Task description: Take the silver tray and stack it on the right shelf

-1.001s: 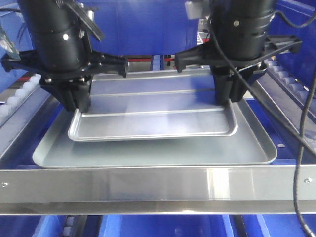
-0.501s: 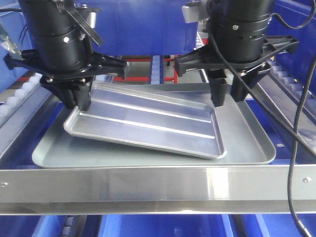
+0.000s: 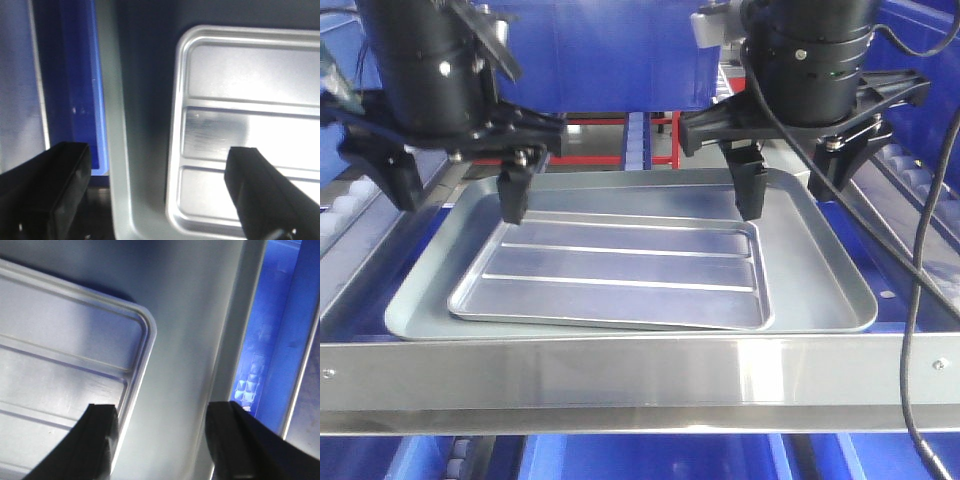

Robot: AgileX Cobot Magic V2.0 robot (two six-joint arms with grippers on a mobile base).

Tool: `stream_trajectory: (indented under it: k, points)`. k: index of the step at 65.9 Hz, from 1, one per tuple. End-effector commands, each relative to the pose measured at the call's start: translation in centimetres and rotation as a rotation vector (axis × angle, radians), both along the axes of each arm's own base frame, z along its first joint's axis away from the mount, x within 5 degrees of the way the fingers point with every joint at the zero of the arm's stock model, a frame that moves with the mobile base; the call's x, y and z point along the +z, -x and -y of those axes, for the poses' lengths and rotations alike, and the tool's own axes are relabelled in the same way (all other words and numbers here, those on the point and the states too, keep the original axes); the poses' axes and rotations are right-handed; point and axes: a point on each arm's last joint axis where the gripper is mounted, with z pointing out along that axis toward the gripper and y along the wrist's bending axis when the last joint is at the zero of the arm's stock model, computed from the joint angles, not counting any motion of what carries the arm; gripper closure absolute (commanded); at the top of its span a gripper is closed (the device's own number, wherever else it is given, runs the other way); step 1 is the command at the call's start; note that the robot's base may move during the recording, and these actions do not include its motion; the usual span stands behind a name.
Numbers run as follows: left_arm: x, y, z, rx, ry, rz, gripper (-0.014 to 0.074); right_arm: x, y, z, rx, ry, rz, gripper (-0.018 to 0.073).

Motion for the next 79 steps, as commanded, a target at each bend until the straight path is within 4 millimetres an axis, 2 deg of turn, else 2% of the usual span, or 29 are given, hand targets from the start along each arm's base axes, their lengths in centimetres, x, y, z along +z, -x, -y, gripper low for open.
stream_trajectory:
  k: [1,7,11,18,21,22,28,30,43,47,52,57,64,79]
  points:
    - [4.2,0.2,-0.5,-0.028,0.002,0.065,0.0135,4.3,0.4,0.6,0.023,-0.04,0.139,0.0082]
    - [5.7,0.9,-0.8,-0.083,-0.01,0.063,0.0178,5.8,1.1,1.0,0.02,-0.059,0.172,0.0165]
    - [6.5,1.5,-1.0,-0.135,-0.005,0.065,0.0232,6.9,1.6,1.4,0.017,-0.073,0.194,0.027]
    - [7.5,3.0,-1.7,-0.196,0.01,0.075,0.0365,8.6,2.7,2.0,0.02,-0.089,0.232,0.0449]
    - [7.8,3.7,-2.1,-0.213,0.021,0.087,0.0451,9.0,3.0,2.3,0.034,-0.084,0.242,0.0505]
    - [7.9,3.9,-2.2,-0.219,0.027,0.095,0.0465,9.1,3.2,2.4,0.039,-0.082,0.245,0.0519]
    - [8.1,5.6,-3.3,-0.237,0.067,0.143,0.0671,9.4,4.1,3.0,0.064,-0.068,0.253,0.0503]
    - [8.1,6.2,-3.6,-0.248,0.085,0.172,0.0703,9.4,4.4,3.1,0.071,-0.066,0.255,0.0503]
    - [6.8,10.5,-6.2,-0.315,0.193,0.33,0.0685,8.2,6.9,4.5,0.114,-0.067,0.269,0.0503]
    - [5.8,12.1,-7.1,-0.337,0.225,0.372,0.0685,7.7,7.8,4.9,0.132,-0.084,0.29,0.0503]
    - [4.9,14.3,-8.3,-0.368,0.289,0.463,0.0685,6.5,9.6,5.7,0.164,-0.112,0.321,0.0503]
    - [4.2,15.8,-9.1,-0.389,0.332,0.525,0.0685,5.8,10.8,6.3,0.188,-0.141,0.355,0.0503]
    - [3.9,17.6,-10.2,-0.412,0.391,0.619,0.0685,4.8,13.0,7.2,0.222,-0.188,0.415,0.0503]
    - [5.1,20.8,-12.3,-0.422,0.488,0.799,0.0685,4.0,17.7,9.2,0.31,-0.335,0.64,0.0503]
